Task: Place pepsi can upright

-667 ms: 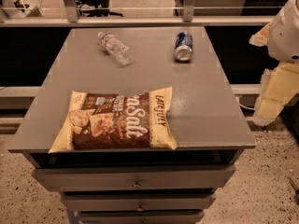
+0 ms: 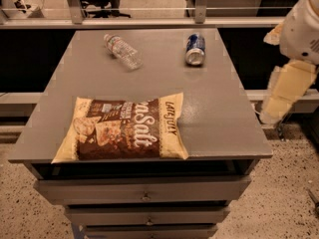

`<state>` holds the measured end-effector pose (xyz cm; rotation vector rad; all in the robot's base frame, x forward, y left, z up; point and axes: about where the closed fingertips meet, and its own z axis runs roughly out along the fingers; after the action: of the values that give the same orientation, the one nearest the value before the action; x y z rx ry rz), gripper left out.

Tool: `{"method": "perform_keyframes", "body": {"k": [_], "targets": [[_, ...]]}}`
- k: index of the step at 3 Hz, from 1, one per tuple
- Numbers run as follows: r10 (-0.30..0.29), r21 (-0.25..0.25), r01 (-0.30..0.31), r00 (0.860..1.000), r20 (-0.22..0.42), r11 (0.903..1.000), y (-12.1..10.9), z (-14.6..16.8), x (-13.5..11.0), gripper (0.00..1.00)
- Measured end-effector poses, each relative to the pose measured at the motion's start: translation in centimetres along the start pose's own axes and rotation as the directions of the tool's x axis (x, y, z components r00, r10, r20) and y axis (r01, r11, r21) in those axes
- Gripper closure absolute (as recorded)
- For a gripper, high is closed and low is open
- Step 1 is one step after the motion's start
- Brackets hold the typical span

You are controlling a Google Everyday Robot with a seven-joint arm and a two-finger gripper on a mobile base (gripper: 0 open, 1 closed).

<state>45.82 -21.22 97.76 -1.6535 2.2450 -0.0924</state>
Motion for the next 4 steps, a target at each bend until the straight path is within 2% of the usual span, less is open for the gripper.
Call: {"method": "perform_keyframes", "body": {"k": [1,2,3,4], "targets": [[0.14,0.041,-0.142,0.989,0.041,0.9891,-5.7,2.8,-2.9,0.0],[0.28,0.063,-0.285,0.958,0.067,0.9566,-10.7,5.9,-6.0,0.0],[0.435,0.059,-0.441,0.896,0.088,0.8957,-14.1,8.9,-8.4,0.0],[0.502,0.049,-0.508,0.86,0.09,0.8601,-14.1,9.1,-8.5,0.0]]}}
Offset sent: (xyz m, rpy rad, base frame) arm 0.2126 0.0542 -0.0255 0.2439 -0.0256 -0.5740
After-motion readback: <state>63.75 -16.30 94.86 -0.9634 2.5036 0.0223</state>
